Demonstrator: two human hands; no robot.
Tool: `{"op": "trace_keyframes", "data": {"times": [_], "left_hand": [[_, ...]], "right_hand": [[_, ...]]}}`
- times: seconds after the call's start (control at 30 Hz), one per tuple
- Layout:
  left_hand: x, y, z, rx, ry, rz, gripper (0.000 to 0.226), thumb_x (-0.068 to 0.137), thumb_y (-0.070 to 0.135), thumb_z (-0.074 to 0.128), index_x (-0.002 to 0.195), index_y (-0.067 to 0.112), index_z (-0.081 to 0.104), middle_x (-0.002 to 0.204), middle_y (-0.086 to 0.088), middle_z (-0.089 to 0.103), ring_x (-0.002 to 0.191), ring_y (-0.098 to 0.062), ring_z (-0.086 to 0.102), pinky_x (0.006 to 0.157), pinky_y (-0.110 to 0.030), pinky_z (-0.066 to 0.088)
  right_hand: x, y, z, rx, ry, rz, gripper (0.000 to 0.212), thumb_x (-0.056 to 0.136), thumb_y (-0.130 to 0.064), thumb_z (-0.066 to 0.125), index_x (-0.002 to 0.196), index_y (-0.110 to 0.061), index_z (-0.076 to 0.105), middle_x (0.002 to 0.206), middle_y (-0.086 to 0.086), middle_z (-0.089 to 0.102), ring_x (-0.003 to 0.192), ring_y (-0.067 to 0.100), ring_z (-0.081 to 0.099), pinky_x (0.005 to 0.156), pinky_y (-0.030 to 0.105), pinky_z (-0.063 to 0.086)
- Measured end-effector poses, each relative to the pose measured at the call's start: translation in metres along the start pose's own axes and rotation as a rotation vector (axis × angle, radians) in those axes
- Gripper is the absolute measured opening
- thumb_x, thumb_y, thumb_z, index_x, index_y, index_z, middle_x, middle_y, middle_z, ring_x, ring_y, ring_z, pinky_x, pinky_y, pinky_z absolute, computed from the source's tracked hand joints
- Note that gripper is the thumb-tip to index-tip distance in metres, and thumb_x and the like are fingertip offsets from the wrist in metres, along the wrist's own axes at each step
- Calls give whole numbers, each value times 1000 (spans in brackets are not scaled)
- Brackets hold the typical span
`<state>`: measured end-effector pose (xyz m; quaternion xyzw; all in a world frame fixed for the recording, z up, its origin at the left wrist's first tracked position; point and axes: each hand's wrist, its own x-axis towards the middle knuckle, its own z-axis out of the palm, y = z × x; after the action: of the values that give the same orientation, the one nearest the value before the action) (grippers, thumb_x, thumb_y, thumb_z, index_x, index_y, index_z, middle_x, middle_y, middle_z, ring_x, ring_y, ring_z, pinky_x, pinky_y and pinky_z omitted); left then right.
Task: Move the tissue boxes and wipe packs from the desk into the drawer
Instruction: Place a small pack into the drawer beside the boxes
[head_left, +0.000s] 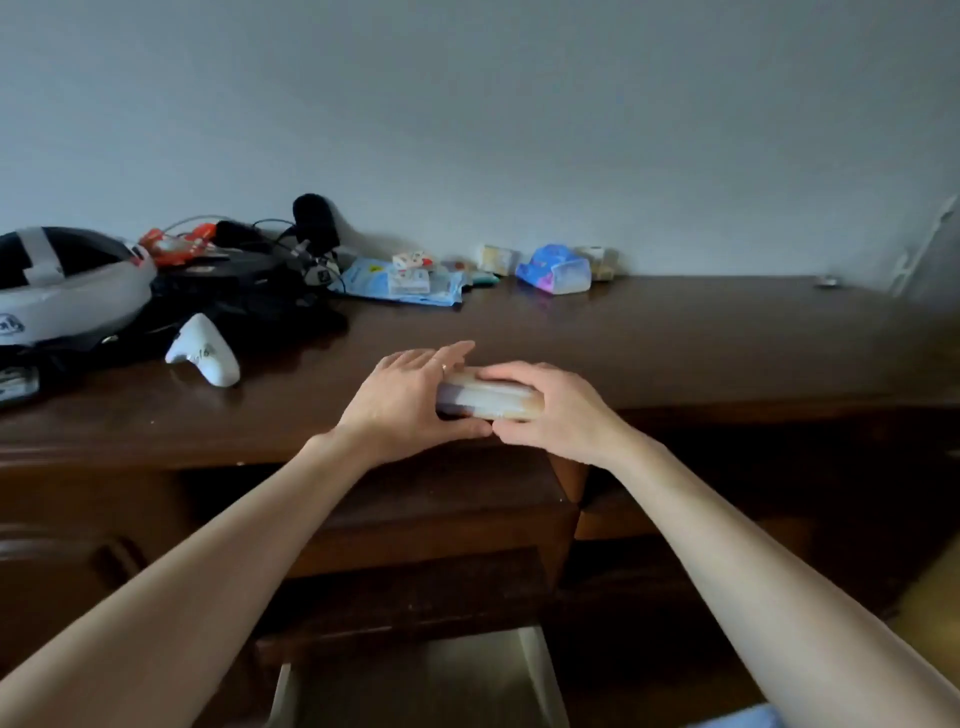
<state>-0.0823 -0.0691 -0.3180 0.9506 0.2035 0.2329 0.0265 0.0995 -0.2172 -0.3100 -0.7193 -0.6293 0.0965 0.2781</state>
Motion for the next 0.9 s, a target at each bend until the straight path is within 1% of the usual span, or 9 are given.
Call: {"op": "trace_keyframes", "data": {"times": [0.07,0.13,0.27,0.37,0.5,0.6,0.7,0.77,0.9], "left_hand": [[15,1,-21,33,33,97,80,80,68,68,147,28,48,141,5,59,131,-19,53,108,-35,42],[10,8,-26,68,240,212,55,89,43,72,137,18,61,133,-1,66,122,-23,62,104,-37,48],[-75,24,23,52,471,260,36,97,17,62,132,12,65,133,-5,66,122,-26,63,102,-38,52],[-147,29,78,-29,353,254,36,92,7,68,128,7,68,128,-10,69,115,-29,67,92,-40,57],[-219,35,142,-83,156,75,29,89,6,69,117,7,74,113,-8,75,102,-22,73,87,-29,57],[-246,25,164,-160,30,-196,36,89,6,71,123,15,70,115,-4,74,102,-17,72,88,-20,49],[-249,21,165,-228,63,-314,33,94,17,63,126,23,69,115,5,72,104,4,63,89,-4,41],[-234,21,159,-352,143,-329,29,97,24,57,124,28,69,118,16,67,110,18,53,93,0,37],[-218,11,148,-673,33,-470,35,94,22,51,122,33,69,127,14,67,119,1,58,101,-28,48]], "right_hand": [[8,-2,-24,-145,133,-98,66,77,-44,73,140,-47,54,129,-22,60,117,7,55,96,34,48],[6,-1,-30,-195,342,-208,62,78,-24,73,138,-38,62,132,-17,66,120,11,57,101,38,49],[-46,10,59,-174,573,-363,52,81,-1,70,129,-19,71,134,-3,69,124,21,64,115,42,41],[-107,40,127,-116,426,-332,55,81,2,76,134,-13,69,137,2,68,127,24,61,107,48,49],[-157,66,183,52,-278,173,77,89,-76,56,156,-44,36,166,-10,33,152,15,28,121,45,28],[-160,84,201,468,-424,628,100,73,-100,36,155,-43,37,166,-11,32,148,16,34,109,32,28],[-162,98,213,871,-466,920,77,70,-86,65,128,-36,69,139,4,65,116,29,67,89,43,60],[-160,96,220,1169,-517,964,61,74,-65,83,121,-28,75,128,17,71,104,37,74,81,46,64],[-136,96,225,1386,-275,890,50,73,-29,93,116,-9,79,113,18,76,89,24,77,64,29,63]]}}
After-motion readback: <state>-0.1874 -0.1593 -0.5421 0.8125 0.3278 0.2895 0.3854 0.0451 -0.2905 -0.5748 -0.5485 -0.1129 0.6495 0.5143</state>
